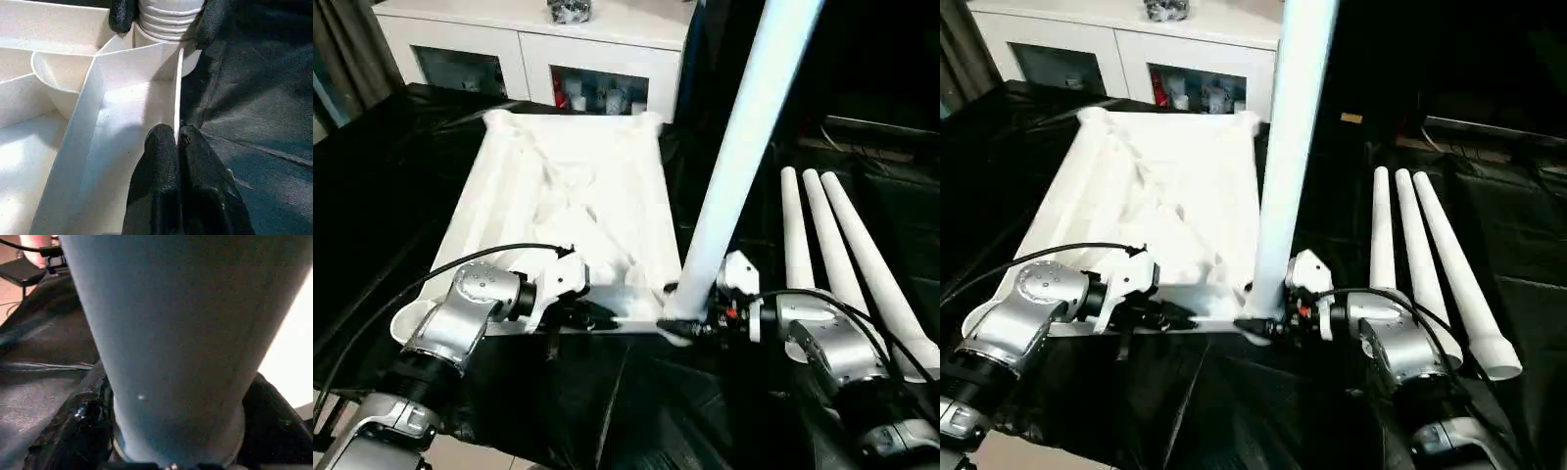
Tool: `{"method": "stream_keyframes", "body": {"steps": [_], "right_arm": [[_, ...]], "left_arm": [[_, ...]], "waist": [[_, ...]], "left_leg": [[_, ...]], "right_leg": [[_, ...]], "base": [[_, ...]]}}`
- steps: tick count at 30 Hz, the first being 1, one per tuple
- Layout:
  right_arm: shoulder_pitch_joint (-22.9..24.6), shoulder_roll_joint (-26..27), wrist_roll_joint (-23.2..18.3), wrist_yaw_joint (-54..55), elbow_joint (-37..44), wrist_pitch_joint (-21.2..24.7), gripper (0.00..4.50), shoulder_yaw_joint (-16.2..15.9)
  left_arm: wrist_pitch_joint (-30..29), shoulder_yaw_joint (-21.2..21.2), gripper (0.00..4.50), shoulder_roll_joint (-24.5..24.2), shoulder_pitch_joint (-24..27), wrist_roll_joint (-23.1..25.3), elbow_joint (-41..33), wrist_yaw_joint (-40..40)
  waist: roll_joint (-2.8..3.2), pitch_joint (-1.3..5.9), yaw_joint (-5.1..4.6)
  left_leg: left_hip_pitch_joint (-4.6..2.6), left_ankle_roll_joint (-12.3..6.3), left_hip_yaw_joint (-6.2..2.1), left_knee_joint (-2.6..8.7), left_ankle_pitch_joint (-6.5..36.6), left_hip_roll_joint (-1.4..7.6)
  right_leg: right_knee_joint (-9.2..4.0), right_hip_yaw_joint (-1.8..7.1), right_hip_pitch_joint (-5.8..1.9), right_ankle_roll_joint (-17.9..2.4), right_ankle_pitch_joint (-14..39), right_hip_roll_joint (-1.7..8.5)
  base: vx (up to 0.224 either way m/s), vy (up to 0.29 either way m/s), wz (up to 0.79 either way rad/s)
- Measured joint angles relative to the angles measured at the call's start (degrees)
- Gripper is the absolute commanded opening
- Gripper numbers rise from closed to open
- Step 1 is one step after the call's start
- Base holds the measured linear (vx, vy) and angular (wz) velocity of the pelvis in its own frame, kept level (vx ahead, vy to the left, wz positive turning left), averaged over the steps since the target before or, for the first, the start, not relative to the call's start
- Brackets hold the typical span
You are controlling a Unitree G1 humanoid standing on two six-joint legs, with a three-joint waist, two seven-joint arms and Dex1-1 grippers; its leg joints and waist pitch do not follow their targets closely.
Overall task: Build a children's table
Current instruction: Rotate leg to tighten
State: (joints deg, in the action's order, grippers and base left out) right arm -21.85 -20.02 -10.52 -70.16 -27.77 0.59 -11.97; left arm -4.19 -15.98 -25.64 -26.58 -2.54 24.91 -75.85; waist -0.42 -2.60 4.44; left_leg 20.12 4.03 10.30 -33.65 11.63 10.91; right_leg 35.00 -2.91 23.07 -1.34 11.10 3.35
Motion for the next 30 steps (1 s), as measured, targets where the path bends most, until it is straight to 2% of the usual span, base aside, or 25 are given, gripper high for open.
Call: {"method": "stream_keyframes", "body": {"steps": [4,7,9,14,18,23,25,30], "right_arm": [[-0.2,1.6,0.5,3.7,-1.1,0.3,2.72,1.2],[-3.6,6.0,2.9,16.8,-7.5,-1.4,2.72,3.9],[-5.5,8.3,3.7,24.8,-10.8,-1.8,2.72,5.4],[-8.3,12.4,4.2,38.1,-15.2,-1.7,2.71,8.0],[-10.1,14.6,4.9,45.9,-17.9,-2.6,2.71,9.7],[-11.1,15.5,5.9,49.2,-20.0,-4.6,2.71,10.3],[-11.0,15.6,5.9,49.1,-20.3,-5.4,3.27,10.4],[-10.3,14.2,5.8,43.1,-19.7,-6.2,3.75,10.2]], "left_arm": [[-0.7,0.5,0.0,0.9,0.0,0.4,0.2,2.5],[-1.7,1.7,0.0,3.8,-1.0,2.6,1.7,10.5],[-2.7,2.0,0.0,6.1,-1.3,4.0,1.9,15.6],[-6.3,2.2,0.0,10.0,-1.1,5.9,0.3,24.0],[-7.9,2.6,0.0,13.5,-0.3,6.8,-1.3,29.6],[-8.1,2.6,0.0,14.8,-0.3,7.0,-1.3,31.7],[-8.0,2.6,0.0,14.7,-0.3,7.0,-1.3,31.7],[-7.2,2.4,0.0,13.4,-0.3,6.7,-1.5,29.4]], "waist": [[-0.02,0.01,-0.11],[-0.02,0.0,-1.42],[0.03,0.0,-1.9],[0.34,0.05,-2.15],[0.36,0.08,-2.11],[0.36,0.08,-2.1],[0.36,0.07,-2.1],[0.24,0.0,-2.14]], "left_leg": [[-0.06,0.11,0.0,-0.01,0.0,0.0],[-0.09,0.27,0.0,-0.03,0.1,-0.02],[-0.09,0.29,-0.01,-0.02,0.1,-0.03],[-0.09,0.3,-0.01,0.03,0.1,-0.03],[-0.03,0.27,0.0,0.03,0.1,-0.03],[-0.02,0.22,0.01,0.06,0.1,-0.04],[-0.02,0.23,0.01,0.06,0.1,-0.04],[0.03,0.21,0.01,0.07,0.1,-0.03]], "right_leg": [[0.03,0.0,-0.04,0.0,0.0,0.0],[0.04,0.03,-0.15,-0.1,-0.1,0.0],[0.01,0.04,-0.17,0.1,0.0,0.01],[0.06,0.04,-0.18,-0.1,-0.1,0.01],[-0.01,0.03,-0.17,0.0,-0.1,0.0],[-0.03,0.03,-0.17,0.0,0.0,0.01],[-0.03,0.03,-0.16,0.0,0.0,0.01],[-0.04,0.02,-0.11,0.0,0.0,0.0]], "base": [[0.0,0.0,0.0],[-0.018,0.0,-0.02],[0.0,0.0,0.0],[0.0,0.0,0.0],[0.0,0.0,0.0],[0.0,0.0,0.0],[0.0,0.0,0.0],[0.0,0.0,0.0]]}}
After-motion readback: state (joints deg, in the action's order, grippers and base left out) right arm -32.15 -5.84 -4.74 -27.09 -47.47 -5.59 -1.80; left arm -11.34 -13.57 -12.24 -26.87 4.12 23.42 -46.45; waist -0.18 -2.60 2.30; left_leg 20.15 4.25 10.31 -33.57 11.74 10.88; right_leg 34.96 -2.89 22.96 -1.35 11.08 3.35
